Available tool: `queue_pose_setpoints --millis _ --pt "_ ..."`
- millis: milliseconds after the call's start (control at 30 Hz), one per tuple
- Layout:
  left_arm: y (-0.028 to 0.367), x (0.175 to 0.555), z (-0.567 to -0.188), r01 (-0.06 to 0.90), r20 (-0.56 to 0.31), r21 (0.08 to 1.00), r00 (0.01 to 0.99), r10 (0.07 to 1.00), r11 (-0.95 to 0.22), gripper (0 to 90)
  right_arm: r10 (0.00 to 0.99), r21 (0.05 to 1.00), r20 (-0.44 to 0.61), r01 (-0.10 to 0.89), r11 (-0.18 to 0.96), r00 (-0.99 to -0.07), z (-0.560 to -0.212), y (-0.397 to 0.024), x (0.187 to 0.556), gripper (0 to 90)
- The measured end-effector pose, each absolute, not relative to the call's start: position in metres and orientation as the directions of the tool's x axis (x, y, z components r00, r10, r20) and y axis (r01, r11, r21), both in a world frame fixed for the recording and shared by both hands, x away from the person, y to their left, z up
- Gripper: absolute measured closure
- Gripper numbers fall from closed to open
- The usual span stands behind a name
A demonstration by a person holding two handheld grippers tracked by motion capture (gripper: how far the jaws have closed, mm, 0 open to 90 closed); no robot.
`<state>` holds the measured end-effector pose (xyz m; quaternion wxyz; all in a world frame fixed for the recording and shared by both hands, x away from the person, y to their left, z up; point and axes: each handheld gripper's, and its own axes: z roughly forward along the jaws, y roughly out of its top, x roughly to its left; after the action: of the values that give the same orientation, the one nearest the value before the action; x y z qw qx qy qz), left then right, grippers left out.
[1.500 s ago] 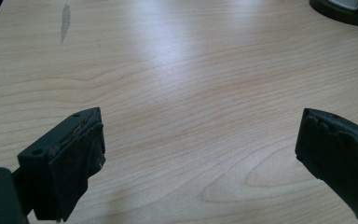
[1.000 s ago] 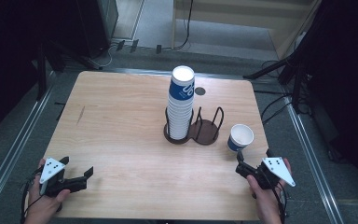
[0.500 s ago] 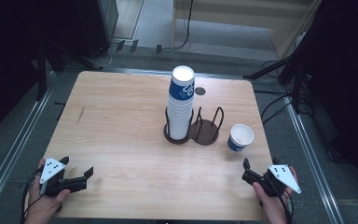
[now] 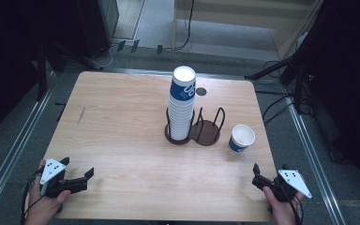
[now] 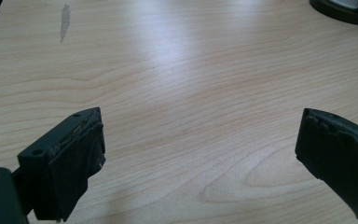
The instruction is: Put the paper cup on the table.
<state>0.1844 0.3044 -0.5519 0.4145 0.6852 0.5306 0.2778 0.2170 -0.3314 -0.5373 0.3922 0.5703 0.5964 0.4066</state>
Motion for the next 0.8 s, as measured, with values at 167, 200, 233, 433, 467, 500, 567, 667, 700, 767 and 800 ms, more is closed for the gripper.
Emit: queue_pose_setpoints --millis 167,200,233,433,467,500,567,667,700,767,800 --pt "0.304 0.184 -0.552 0.497 -0.059 0.863 0.282 0.958 -0.093 2.1 0.999 0.927 -0.013 0.373 0.027 -0.041 -0.541 -0.338 0.214 0.0" --pt "0.304 0.184 -0.552 0.497 -0.059 0.863 0.281 0.958 -0.093 2.0 0.999 0.926 -0.015 0.377 0.03 -0.043 -0.542 -0.339 0.214 0.0" --pt "0.305 0.184 -0.552 0.498 -0.059 0.862 0.282 0.958 -0.094 2.0 0.999 0.925 -0.019 0.377 0.033 -0.041 -0.543 -0.34 0.213 0.0" --pt "0.305 0.185 -0.552 0.498 -0.059 0.862 0.283 0.957 -0.094 2.0 0.999 0.921 -0.022 0.388 0.035 -0.038 -0.545 -0.345 0.209 0.0" --pt "0.304 0.185 -0.552 0.499 -0.06 0.862 0.283 0.957 -0.094 2.0 0.999 0.921 -0.021 0.388 0.034 -0.039 -0.545 -0.345 0.208 0.0" --pt "0.304 0.185 -0.552 0.499 -0.059 0.861 0.283 0.957 -0.094 2.0 0.999 0.92 -0.022 0.39 0.036 -0.04 -0.545 -0.346 0.208 0.0" --pt "0.304 0.185 -0.552 0.499 -0.058 0.861 0.283 0.957 -0.095 2.0 0.999 0.919 -0.028 0.392 0.043 -0.044 -0.545 -0.347 0.206 0.0" --pt "0.304 0.185 -0.552 0.498 -0.058 0.862 0.283 0.957 -0.095 2.0 0.999 0.916 -0.027 0.398 0.044 -0.047 -0.546 -0.349 0.204 0.0" --pt "0.304 0.185 -0.552 0.498 -0.058 0.862 0.283 0.957 -0.095 2.0 0.999 0.916 -0.028 0.398 0.044 -0.046 -0.546 -0.35 0.203 0.0" --pt "0.304 0.185 -0.552 0.497 -0.058 0.862 0.284 0.957 -0.095 2.0 0.999 0.916 -0.022 0.399 0.037 -0.043 -0.546 -0.353 0.201 0.0" --pt "0.304 0.185 -0.552 0.497 -0.058 0.863 0.284 0.957 -0.095 2.1 0.999 0.917 -0.017 0.398 0.03 -0.037 -0.546 -0.355 0.2 0.0"
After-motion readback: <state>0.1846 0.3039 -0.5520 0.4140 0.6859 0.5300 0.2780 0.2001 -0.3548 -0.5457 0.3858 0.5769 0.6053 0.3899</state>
